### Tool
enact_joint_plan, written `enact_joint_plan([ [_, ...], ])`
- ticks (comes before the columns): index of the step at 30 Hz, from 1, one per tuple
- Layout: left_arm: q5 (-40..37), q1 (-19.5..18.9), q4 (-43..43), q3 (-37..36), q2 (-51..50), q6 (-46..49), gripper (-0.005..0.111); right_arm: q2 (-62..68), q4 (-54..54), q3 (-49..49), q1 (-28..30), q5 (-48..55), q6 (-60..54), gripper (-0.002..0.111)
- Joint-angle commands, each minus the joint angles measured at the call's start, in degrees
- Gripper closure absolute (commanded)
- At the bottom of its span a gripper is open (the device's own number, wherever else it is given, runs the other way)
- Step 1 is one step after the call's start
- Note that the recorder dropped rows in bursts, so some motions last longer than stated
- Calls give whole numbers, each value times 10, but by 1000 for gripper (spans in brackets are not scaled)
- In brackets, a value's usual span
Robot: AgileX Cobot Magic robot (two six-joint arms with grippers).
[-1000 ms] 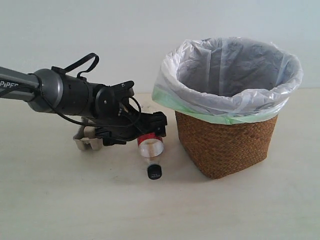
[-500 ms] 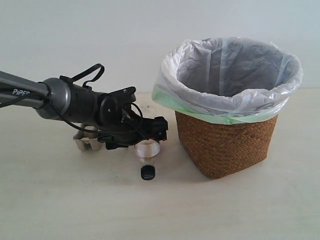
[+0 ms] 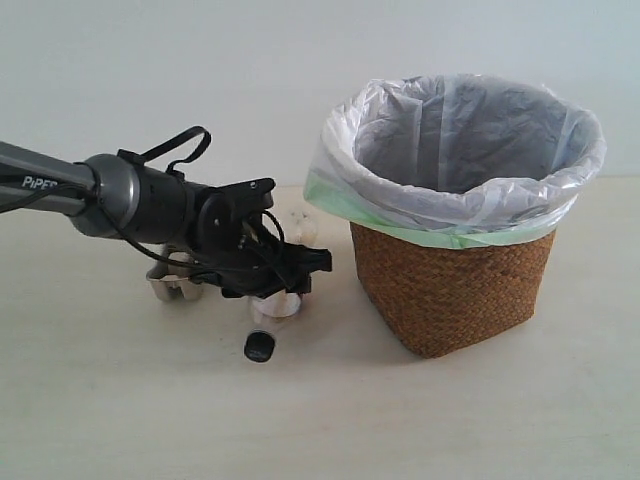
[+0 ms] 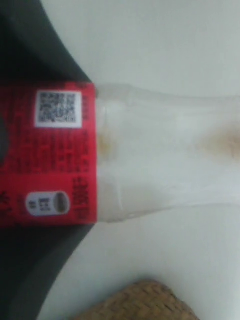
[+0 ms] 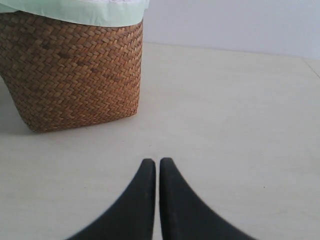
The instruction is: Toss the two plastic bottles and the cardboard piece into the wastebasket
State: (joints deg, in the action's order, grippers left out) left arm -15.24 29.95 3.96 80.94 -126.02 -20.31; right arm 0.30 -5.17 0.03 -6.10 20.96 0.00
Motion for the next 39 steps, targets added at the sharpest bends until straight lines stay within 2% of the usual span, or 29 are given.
enact_joint_plan([
  [1,-45,-9,-52,1,49,4,103,-3,0,0,3,-2,0,108],
  [6,-110,-41,-93,1,129,0,103,-3,0,0,3,-2,0,108],
  [9,-144,-62,-152,1,185,-29,103,-3,0,0,3,-2,0,108],
  [14,-210,-89,-324,1,287,-114,103,-3,0,0,3,-2,0,108],
  [17,-267,-89,-473,1,339,-188,103,-3,0,0,3,-2,0,108],
  [19,-290,-89,-524,1,360,-198,103,-3,0,0,3,-2,0,108],
  [23,-317,-89,-556,1,376,-195,103,-3,0,0,3,-2,0,108],
  [28,-310,-89,-495,0,360,-177,103,-3,0,0,3,-2,0,108],
  [31,-288,-87,-377,0,327,-76,103,-3,0,0,3,-2,0,108],
  [32,-242,-87,-201,0,305,46,103,-3,0,0,3,-2,0,108],
  [33,-211,-86,-108,1,301,117,103,-3,0,0,3,-2,0,108],
  [34,-145,-73,147,14,301,332,103,-3,0,0,3,-2,0,108],
  [37,-107,-39,509,56,305,648,102,-3,0,0,3,-2,0,108],
  [38,-112,-30,599,72,302,719,96,-3,0,0,3,-2,0,108],
  [39,-126,-11,696,98,291,800,72,-3,0,0,3,-2,0,108],
])
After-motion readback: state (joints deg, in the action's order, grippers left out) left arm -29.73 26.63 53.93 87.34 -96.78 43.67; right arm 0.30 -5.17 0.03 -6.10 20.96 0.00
